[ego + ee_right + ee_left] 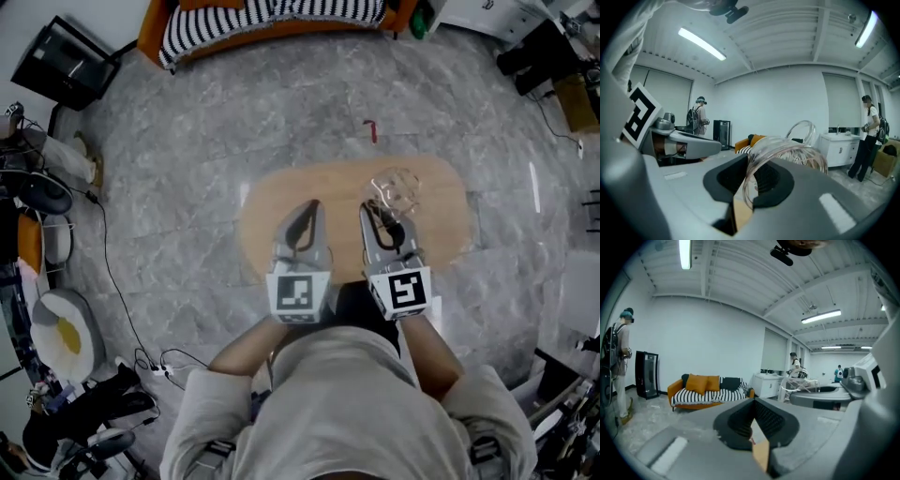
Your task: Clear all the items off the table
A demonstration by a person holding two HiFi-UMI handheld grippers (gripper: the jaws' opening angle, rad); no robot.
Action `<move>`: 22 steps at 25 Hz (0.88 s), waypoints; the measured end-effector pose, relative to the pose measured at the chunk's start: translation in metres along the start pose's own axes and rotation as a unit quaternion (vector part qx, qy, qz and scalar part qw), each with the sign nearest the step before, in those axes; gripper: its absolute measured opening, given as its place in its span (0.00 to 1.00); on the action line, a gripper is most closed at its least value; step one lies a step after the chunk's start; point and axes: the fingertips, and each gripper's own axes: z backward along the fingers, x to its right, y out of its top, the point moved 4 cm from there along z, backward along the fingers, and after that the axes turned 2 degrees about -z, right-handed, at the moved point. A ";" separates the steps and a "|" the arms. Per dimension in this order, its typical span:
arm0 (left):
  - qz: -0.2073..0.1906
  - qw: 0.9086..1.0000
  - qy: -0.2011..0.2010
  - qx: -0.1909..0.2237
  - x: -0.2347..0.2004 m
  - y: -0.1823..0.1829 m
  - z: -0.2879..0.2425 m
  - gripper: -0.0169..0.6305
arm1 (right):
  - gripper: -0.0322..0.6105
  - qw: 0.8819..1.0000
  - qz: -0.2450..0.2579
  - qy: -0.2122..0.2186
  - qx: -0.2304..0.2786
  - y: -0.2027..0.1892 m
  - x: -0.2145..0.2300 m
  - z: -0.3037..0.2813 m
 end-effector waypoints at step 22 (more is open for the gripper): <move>-0.025 0.992 -0.102 0.065 0.038 0.036 0.079 0.06 | 0.12 0.992 0.056 -0.087 0.079 0.050 -0.070 0.088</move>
